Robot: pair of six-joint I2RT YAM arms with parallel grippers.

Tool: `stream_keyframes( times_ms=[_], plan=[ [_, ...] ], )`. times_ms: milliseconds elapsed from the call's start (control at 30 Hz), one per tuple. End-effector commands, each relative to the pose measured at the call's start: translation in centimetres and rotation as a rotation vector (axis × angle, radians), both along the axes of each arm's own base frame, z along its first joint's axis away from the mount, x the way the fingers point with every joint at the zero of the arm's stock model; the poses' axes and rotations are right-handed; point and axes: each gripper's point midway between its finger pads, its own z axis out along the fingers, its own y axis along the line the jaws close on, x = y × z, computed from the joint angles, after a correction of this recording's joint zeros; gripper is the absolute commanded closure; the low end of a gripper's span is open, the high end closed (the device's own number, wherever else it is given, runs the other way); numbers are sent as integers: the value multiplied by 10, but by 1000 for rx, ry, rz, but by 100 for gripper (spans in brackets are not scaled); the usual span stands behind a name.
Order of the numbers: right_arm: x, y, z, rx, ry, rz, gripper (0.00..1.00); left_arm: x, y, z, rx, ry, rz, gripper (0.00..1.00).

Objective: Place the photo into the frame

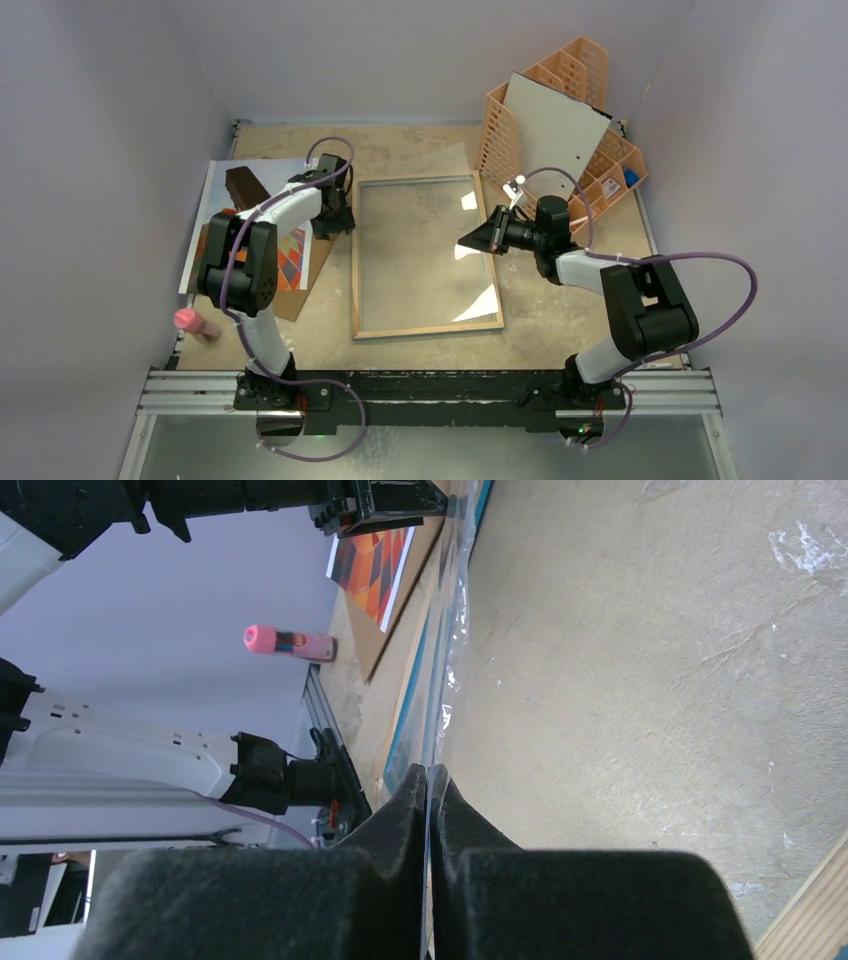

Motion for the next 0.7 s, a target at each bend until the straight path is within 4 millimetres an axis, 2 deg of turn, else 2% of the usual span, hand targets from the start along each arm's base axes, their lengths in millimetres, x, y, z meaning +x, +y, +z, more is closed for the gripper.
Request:
stream_keyframes(
  times_ms=[0,267,500,667],
  plan=[
    [3,2,7,19,-37,15,100,14,0,7,-12,-39,19,51],
    [12,-2,-16,-24,53,-60,100,14,0,7,-13,-40,17,51],
    [11,-6,-37,-43,130,-102,100,14,-1,7,-19,-37,15,51],
    [9,-9,-45,-50,167,-135,100,14,-3,7,-27,-37,14,51]
  ],
)
